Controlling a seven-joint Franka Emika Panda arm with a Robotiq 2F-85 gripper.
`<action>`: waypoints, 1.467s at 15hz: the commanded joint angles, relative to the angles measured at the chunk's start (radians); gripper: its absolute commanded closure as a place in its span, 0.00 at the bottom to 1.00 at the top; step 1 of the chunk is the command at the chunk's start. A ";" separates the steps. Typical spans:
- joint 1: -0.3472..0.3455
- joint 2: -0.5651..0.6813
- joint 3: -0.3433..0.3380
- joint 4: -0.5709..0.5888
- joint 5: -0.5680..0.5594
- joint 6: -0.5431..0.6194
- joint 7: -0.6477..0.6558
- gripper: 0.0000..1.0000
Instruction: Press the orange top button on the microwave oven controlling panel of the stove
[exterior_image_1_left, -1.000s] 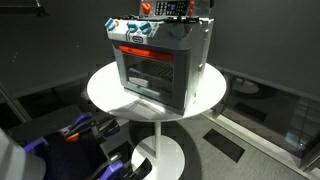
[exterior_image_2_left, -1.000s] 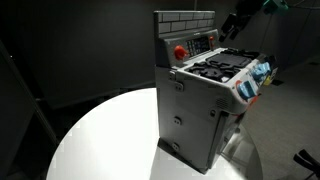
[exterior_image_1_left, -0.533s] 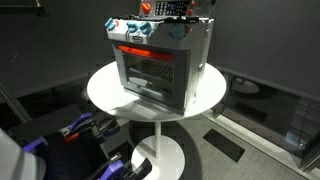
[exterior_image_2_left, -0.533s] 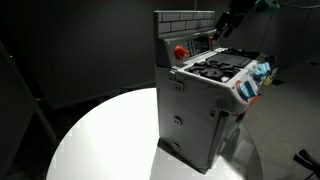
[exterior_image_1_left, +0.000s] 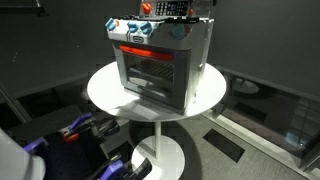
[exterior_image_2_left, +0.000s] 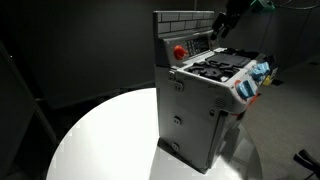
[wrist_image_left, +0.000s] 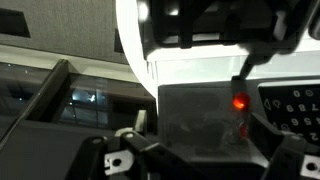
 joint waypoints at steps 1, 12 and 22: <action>-0.018 0.017 0.015 0.042 0.008 -0.034 0.018 0.00; -0.048 -0.217 -0.009 -0.150 -0.008 -0.280 0.011 0.00; -0.084 -0.463 -0.036 -0.295 -0.174 -0.588 0.068 0.00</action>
